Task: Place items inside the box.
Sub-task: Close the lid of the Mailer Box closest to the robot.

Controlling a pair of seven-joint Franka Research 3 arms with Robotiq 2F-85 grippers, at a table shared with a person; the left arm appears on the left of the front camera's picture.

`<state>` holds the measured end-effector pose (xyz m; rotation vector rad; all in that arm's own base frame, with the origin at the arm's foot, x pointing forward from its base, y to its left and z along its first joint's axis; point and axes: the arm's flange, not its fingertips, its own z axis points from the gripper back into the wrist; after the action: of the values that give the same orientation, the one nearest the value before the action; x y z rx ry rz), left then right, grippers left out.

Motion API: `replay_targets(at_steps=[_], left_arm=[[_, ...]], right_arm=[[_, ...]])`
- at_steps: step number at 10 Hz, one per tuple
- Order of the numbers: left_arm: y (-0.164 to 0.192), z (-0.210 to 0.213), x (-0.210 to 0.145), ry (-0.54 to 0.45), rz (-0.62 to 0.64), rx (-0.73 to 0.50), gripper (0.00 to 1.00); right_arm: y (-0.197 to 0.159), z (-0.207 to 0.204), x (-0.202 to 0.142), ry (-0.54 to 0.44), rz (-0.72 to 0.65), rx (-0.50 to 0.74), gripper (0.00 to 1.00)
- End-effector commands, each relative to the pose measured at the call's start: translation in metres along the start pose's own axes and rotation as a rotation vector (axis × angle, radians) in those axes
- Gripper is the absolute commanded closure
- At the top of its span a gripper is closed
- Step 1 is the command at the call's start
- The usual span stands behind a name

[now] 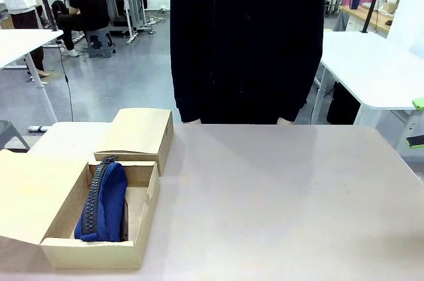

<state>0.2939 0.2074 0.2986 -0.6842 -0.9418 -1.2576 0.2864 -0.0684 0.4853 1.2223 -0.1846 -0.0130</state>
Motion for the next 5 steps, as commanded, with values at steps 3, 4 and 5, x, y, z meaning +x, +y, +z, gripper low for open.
replay_targets(at_steps=[3, 4, 5], left_arm=[[-0.021, -0.006, 0.014, -0.167, -0.032, -0.050, 0.00], [-0.026, -0.006, 0.026, -0.213, -0.037, -0.058, 0.00], [-0.030, -0.006, 0.036, -0.234, -0.043, -0.048, 0.00]], right_arm=[[0.002, 0.002, 0.001, -0.004, 0.017, 0.019, 0.00], [0.002, 0.002, 0.001, -0.004, 0.017, 0.019, 0.00], [0.002, 0.002, 0.001, -0.004, 0.017, 0.019, 0.00]])
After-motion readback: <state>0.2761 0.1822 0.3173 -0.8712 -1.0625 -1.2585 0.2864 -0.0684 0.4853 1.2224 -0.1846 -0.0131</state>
